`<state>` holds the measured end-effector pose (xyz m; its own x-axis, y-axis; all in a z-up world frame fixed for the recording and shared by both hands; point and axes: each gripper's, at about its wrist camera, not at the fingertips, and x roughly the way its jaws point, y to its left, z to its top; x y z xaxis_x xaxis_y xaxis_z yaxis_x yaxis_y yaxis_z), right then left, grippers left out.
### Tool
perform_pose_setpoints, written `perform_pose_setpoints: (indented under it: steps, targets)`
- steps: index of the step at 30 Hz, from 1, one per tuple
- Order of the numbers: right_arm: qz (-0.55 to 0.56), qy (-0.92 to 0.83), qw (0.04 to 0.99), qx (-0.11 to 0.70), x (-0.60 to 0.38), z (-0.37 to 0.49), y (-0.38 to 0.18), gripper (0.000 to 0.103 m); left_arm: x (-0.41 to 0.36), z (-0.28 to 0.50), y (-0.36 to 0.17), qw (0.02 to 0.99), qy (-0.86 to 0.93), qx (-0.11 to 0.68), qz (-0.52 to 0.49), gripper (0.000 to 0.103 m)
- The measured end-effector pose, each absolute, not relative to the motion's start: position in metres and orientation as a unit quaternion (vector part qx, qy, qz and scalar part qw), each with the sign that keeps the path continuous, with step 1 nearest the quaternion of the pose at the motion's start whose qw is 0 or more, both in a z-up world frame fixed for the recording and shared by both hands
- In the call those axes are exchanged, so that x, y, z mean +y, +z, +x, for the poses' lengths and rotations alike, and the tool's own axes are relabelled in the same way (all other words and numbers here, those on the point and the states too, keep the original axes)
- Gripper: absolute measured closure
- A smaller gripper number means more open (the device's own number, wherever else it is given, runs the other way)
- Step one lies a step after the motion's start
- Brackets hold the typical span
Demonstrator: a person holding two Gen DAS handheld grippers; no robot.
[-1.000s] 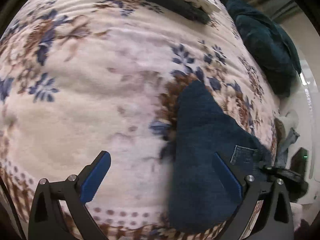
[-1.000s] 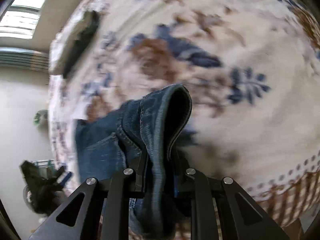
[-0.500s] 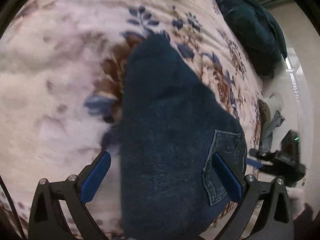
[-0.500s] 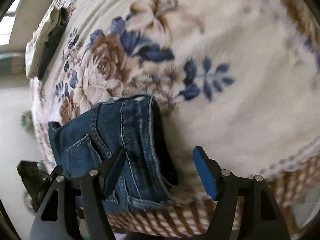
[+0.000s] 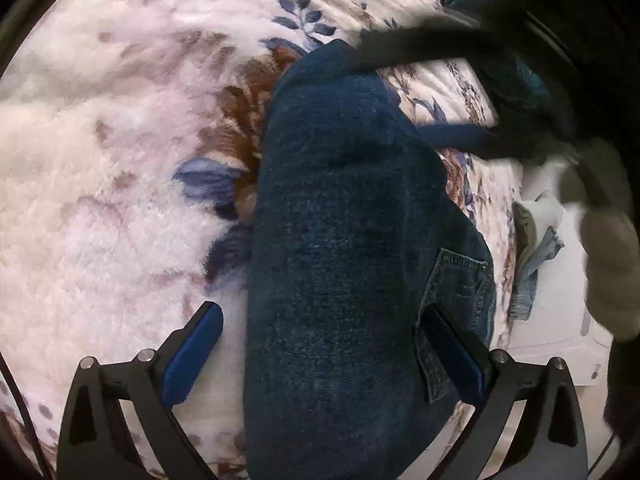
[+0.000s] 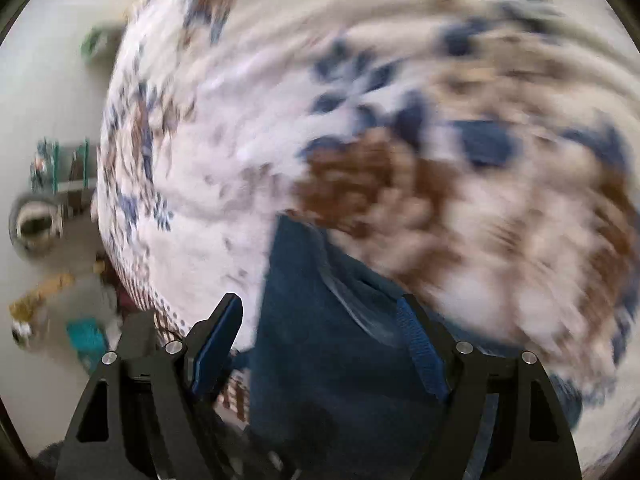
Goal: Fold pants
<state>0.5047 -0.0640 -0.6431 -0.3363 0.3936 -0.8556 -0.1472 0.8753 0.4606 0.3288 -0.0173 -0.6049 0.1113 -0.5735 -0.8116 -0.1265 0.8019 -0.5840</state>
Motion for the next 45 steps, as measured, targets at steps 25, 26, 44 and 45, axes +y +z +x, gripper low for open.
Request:
perform_pose_setpoints:
  steps: [25, 26, 44, 45]
  targets:
    - [0.085, 0.272, 0.513, 0.809, -0.045, 0.546, -0.662, 0.023, 0.018, 0.312, -0.597, 0.671, -0.152, 0.665, -0.291, 0.042]
    - [0.078, 0.269, 0.508, 0.815, -0.043, 0.542, -0.669, 0.023, 0.015, 0.314, -0.598, 0.666, -0.161, 0.667, -0.293, 0.042]
    - [0.139, 0.155, 0.692, 0.692, -0.184, 0.497, -0.579, 0.014, 0.022, 0.338, -0.544, 0.733, -0.134, 0.631, -0.216, 0.0]
    - [0.143, 0.132, 0.699, 0.688, -0.205, 0.483, -0.576, 0.014, 0.024, 0.342, -0.549, 0.729, -0.134, 0.636, -0.217, 0.0]
